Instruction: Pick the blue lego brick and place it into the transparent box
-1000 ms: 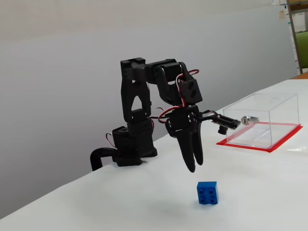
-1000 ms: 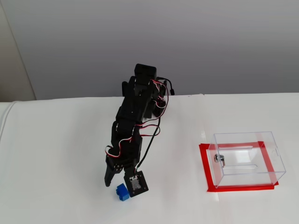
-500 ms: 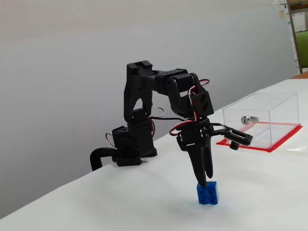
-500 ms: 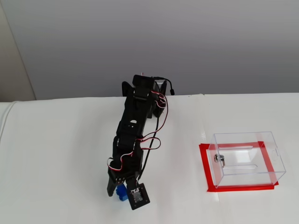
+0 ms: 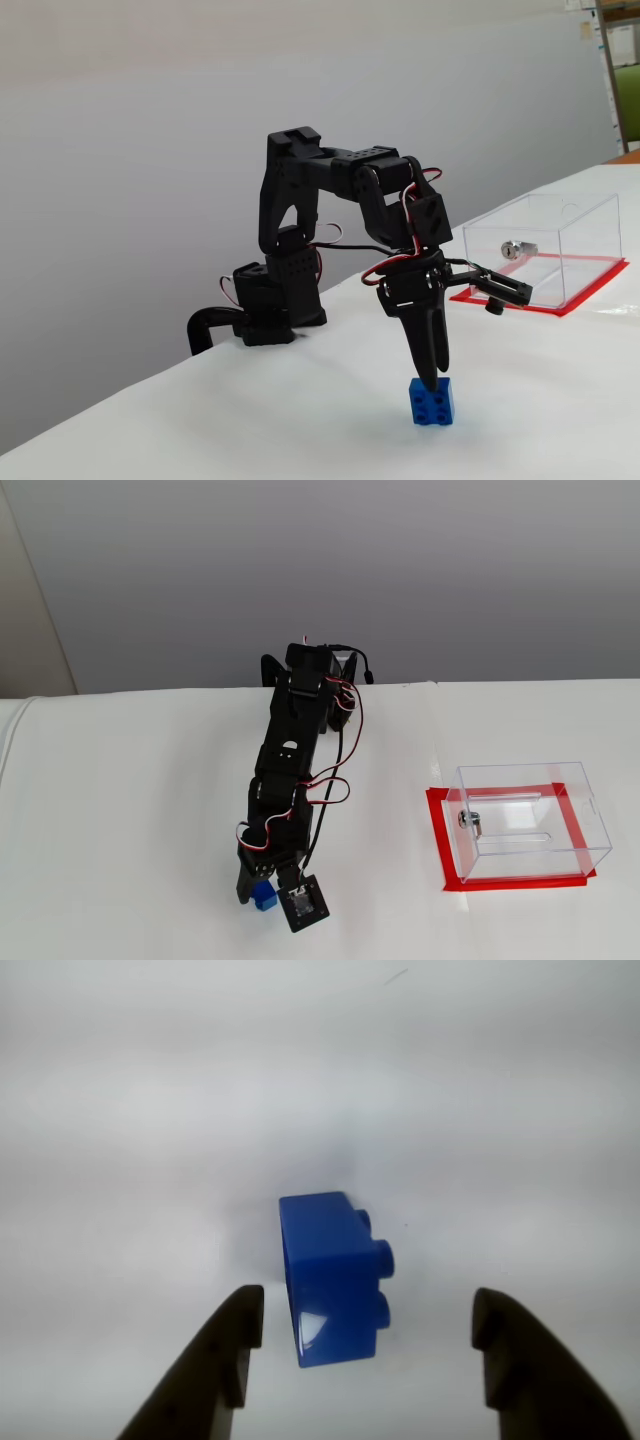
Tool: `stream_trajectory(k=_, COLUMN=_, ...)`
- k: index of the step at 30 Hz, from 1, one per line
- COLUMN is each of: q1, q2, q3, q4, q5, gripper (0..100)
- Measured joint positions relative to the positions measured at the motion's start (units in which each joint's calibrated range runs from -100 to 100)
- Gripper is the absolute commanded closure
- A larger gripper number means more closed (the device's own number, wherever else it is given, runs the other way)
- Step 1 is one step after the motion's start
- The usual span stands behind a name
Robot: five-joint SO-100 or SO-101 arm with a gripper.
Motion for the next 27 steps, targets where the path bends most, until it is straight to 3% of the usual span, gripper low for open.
stream_trajectory(k=27, q1=0.43, q2=6.17, q3=-0.35, q4=0.6, q5=0.05, gripper=78)
